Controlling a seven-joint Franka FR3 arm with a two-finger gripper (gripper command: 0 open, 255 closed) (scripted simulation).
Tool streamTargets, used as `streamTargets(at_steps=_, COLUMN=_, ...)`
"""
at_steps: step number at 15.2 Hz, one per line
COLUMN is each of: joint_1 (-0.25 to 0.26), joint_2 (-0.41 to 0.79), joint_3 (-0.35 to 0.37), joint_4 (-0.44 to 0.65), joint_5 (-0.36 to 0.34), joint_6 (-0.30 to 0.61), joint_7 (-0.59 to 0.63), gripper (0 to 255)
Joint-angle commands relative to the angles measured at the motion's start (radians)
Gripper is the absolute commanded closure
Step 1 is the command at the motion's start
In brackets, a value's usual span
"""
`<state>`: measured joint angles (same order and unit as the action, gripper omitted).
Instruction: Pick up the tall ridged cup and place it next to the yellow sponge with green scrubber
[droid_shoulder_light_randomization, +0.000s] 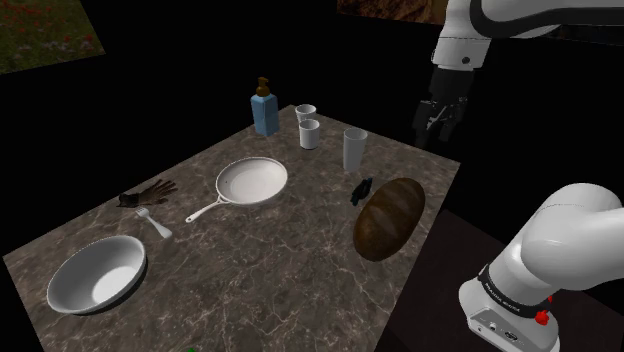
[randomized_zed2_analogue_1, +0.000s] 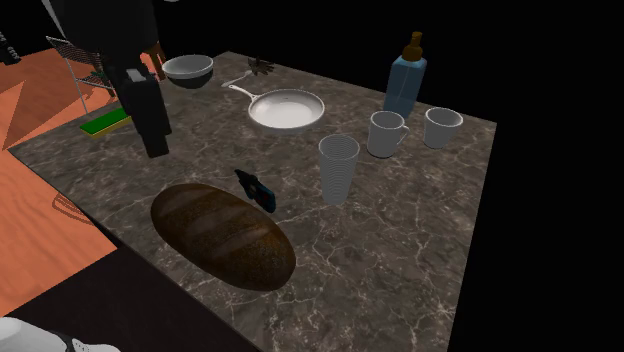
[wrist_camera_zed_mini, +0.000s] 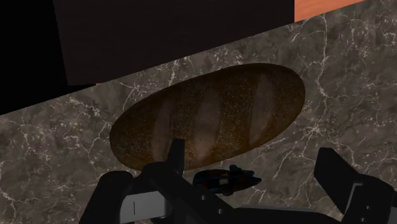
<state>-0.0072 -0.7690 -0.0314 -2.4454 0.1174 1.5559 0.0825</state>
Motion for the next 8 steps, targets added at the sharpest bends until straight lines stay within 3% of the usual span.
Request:
streamTargets(at_steps=1, joint_1=0.000, joint_2=0.000, joint_3=0.000, joint_4=0.000, joint_5=0.000, joint_6=0.000, joint_7=0.000, gripper=0)
streamTargets(at_steps=8, joint_1=-0.007, joint_2=0.250, joint_3=-0.061, joint_4=0.089, joint_5=-0.043, joint_6=0.164, joint_7=-0.118, gripper=0)
